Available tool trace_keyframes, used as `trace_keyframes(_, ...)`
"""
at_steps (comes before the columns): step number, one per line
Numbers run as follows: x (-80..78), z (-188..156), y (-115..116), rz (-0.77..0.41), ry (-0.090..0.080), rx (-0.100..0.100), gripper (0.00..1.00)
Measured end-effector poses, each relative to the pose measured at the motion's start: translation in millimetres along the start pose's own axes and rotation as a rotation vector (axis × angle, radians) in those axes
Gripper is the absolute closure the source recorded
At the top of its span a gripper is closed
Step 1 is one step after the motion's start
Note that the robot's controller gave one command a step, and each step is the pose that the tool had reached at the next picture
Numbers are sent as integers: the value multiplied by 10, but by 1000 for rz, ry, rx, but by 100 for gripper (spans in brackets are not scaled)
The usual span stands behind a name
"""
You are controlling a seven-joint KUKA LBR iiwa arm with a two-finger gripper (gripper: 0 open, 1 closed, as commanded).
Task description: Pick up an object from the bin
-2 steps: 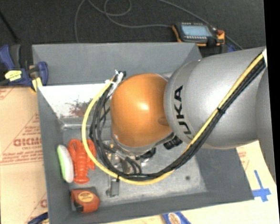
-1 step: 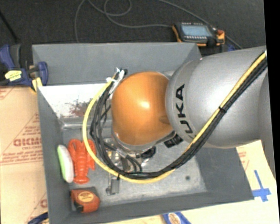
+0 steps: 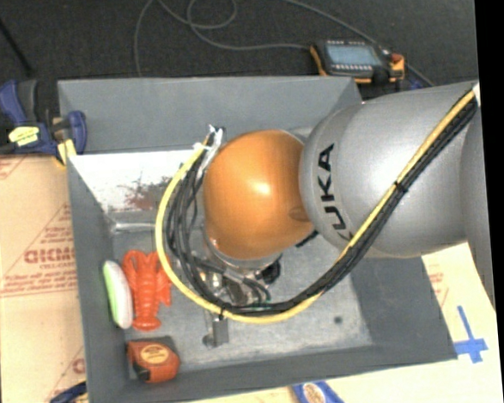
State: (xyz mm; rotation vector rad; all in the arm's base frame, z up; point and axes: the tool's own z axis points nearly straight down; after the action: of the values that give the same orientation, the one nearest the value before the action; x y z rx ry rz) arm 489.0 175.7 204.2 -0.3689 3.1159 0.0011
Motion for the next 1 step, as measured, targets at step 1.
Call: trace_keyframes(1, -86, 264, -443, -179, 2, 0, 0)
